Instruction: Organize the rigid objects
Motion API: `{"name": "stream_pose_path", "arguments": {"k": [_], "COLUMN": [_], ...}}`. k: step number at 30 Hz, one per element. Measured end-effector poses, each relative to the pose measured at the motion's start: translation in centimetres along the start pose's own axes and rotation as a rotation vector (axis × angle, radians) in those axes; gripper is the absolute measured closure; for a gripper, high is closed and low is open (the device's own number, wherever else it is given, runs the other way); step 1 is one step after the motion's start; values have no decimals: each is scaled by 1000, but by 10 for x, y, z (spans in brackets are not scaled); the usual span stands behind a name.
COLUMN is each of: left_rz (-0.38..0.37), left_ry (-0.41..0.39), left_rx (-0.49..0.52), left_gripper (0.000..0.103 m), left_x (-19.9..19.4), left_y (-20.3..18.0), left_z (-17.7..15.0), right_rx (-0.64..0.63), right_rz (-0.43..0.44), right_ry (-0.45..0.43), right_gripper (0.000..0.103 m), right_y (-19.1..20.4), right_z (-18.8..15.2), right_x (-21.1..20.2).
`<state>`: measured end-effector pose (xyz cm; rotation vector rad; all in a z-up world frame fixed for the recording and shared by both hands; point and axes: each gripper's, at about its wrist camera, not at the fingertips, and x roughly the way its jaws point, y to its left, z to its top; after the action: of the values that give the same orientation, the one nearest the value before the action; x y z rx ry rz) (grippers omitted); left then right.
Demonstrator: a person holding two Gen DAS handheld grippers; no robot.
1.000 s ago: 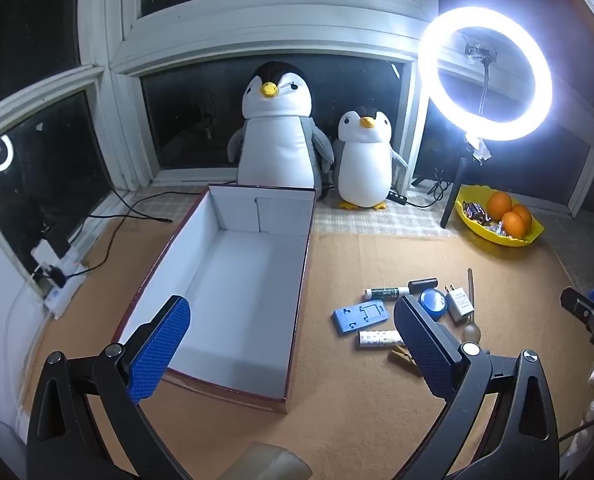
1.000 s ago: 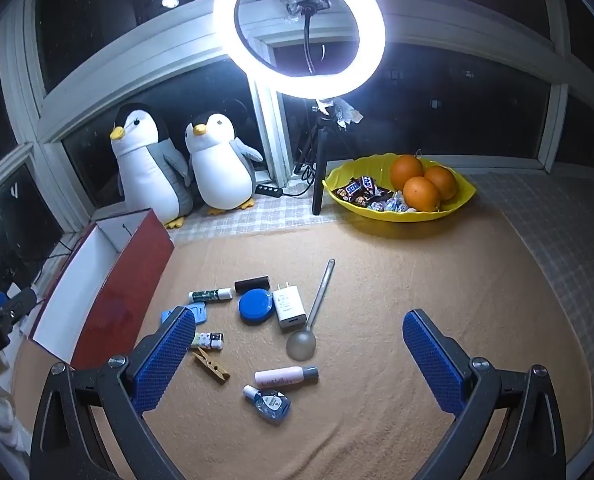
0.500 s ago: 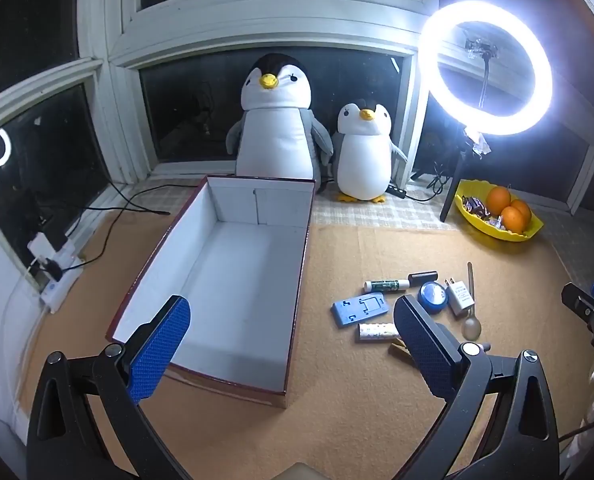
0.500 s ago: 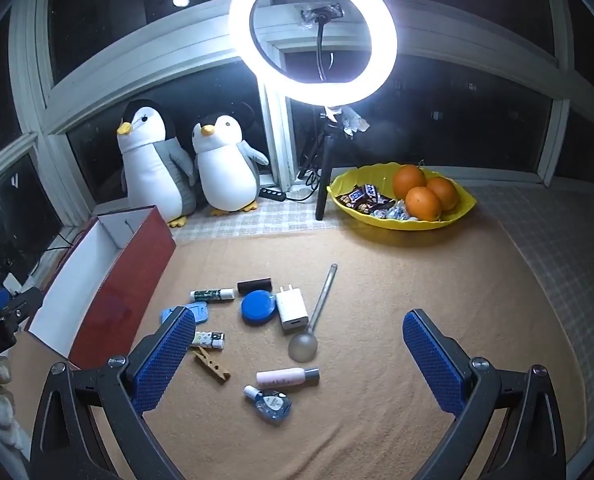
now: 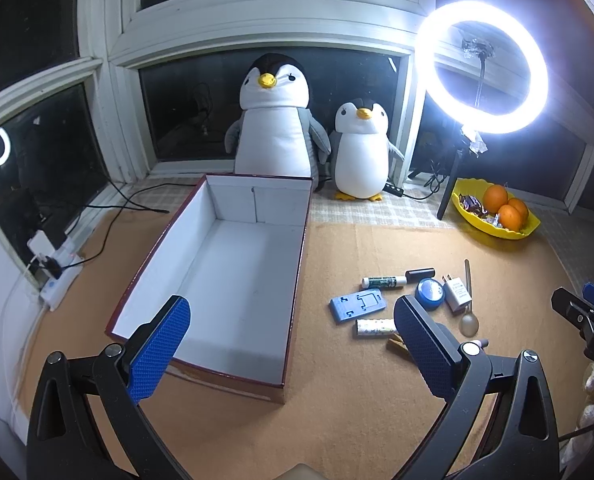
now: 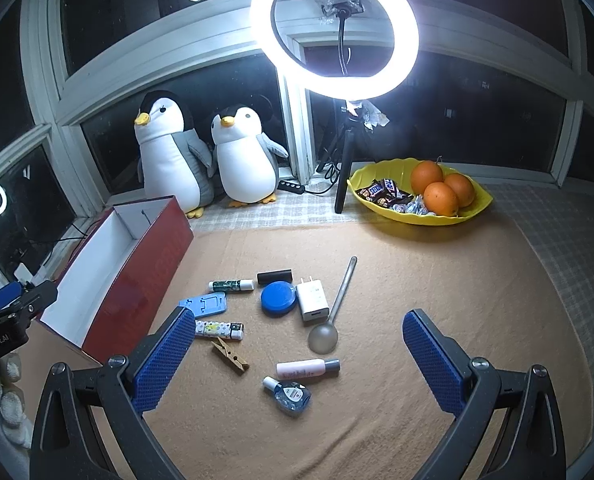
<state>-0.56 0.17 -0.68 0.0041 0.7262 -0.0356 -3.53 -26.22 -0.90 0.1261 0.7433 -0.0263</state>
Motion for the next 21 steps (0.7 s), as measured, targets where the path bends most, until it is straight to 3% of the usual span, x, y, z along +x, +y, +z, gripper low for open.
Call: {"name": "stream_pose_path", "arguments": {"k": [21], "left_rz": [0], "left_ry": [0], "left_rx": [5], "left_gripper": [1], "left_x": [0], "left_y": [-1], "left_z": [-2], "right_rx": [-11], "right_rz": [7], "right_ry": [12], "right_gripper": [0], "right_y": [5], "right_z": [-2], "right_x": [0]}}
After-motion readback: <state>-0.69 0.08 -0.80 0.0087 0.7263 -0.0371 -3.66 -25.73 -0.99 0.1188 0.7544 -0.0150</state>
